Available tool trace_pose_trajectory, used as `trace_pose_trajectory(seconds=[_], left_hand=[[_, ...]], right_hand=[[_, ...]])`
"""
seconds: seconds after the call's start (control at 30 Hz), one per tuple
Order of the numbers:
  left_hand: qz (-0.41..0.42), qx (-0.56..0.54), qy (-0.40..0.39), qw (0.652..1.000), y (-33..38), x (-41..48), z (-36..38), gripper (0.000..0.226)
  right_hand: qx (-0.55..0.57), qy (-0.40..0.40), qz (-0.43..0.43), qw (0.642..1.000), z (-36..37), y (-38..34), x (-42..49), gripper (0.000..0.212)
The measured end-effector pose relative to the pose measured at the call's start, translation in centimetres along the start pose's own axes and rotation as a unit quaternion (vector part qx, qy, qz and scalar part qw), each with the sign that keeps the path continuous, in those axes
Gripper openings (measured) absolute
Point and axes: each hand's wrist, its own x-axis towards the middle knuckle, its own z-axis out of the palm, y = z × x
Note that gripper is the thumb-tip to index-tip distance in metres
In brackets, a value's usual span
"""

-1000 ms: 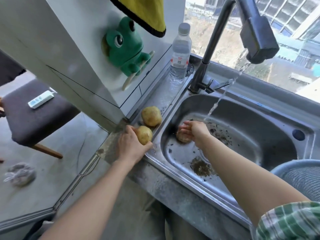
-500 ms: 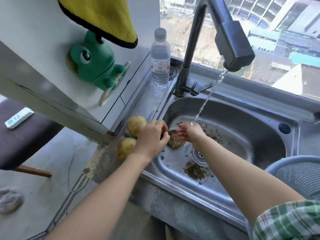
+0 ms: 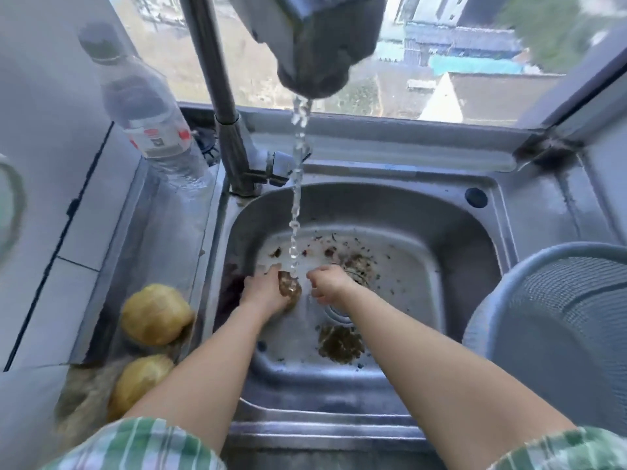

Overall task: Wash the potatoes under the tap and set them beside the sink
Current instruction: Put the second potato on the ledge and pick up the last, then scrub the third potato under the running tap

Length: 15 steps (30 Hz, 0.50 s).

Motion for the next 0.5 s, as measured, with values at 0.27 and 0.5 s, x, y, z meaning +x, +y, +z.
trace_pose_trajectory(seconds=[0.27,0.5], left_hand=[[-0.030,0.070,-0.008,0.997,0.5,1.1,2.1,0.091],[-0.010,-0.310,0.004,0.951,2.2,-1.3,0.0,0.040]], right_hand=[[0.009,0.008,0.034,0.999,0.7,1.8,0.5,0.032],[0.211,-0.025,-0.019,0.977,0.5,0.9,-1.8,0.025]])
